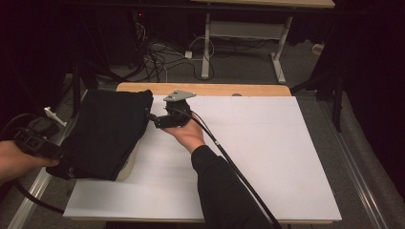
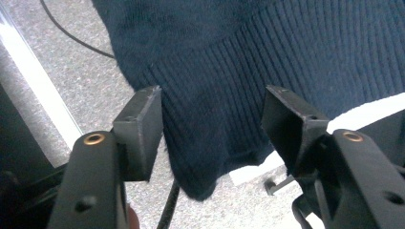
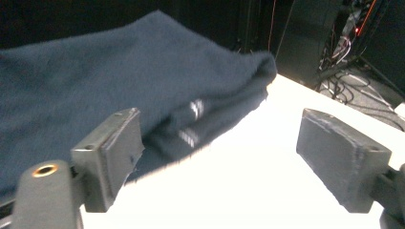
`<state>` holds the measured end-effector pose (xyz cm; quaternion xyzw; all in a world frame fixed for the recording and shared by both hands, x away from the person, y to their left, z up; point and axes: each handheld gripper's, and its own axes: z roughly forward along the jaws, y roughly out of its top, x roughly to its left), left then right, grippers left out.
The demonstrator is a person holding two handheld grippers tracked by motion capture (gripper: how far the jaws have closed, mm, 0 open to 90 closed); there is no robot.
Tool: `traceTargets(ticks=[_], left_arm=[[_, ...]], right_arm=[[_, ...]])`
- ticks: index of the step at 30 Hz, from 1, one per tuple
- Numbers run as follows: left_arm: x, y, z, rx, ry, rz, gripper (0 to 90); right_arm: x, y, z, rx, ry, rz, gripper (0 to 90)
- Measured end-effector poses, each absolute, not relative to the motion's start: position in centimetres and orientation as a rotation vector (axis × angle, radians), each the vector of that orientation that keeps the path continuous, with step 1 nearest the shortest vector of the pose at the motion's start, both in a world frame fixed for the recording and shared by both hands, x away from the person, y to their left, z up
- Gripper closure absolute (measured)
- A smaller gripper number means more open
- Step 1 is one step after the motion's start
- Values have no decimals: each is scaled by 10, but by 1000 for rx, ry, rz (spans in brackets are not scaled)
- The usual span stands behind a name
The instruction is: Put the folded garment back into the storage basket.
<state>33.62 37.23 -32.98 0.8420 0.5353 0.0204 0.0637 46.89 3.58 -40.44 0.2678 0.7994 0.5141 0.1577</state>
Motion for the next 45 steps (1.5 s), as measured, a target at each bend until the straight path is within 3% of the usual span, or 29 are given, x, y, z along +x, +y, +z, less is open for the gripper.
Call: traceTargets(ticks=[6,25,29,33,35,45], left_arm=[[341,359,-329,2567,1594,56,368],[365,311,-339,2550,1547,87,382],[368,303,-343,2508,1519,86,500],[369,296,-352,2518,1465,99,757],[370,291,-359,2535,1451,94,832],[373,280,-378,2610,1425,32,866]], right_arm=[[454,12,-414,775,2267,1460,3],[416,-48,-438,828,2243,1397,0],[409,-63,-443,852,2228,1398,0],[402,-76,-446,867,2220,1390,0],[398,-82,-446,870,2215,1387,0],[377,-112,-456,893,2206,1368,0]])
